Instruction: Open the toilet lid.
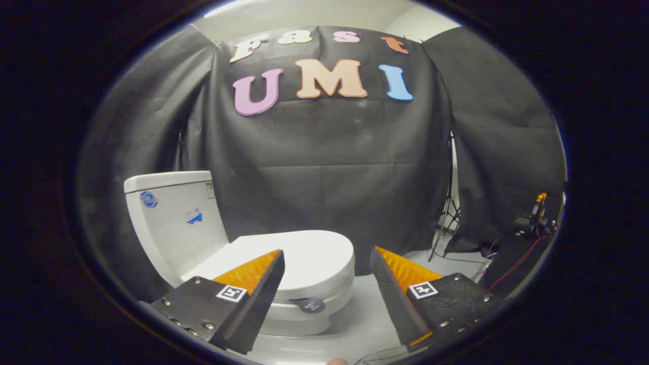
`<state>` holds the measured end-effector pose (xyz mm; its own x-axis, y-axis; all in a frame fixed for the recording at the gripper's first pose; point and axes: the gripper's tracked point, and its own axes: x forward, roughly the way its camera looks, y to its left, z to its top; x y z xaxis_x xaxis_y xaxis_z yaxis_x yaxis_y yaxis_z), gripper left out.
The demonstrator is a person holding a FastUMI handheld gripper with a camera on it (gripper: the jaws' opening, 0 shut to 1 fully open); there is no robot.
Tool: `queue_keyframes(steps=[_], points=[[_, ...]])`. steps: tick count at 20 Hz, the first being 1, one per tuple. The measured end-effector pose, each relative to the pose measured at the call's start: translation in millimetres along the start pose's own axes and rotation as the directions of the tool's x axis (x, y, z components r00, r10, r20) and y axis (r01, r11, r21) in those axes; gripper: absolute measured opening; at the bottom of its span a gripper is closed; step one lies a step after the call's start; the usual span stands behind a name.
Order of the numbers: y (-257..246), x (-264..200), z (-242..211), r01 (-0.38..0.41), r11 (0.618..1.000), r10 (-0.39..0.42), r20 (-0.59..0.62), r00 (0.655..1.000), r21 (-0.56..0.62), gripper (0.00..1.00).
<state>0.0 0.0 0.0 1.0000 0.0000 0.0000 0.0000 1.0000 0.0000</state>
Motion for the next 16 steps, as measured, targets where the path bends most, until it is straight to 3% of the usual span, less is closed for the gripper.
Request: queue_keyframes(steps=[16], points=[[4.3, 5.5, 4.0, 0.031, 0.999, -0.031, -0.011, 0.999, -0.022, 1.00]])
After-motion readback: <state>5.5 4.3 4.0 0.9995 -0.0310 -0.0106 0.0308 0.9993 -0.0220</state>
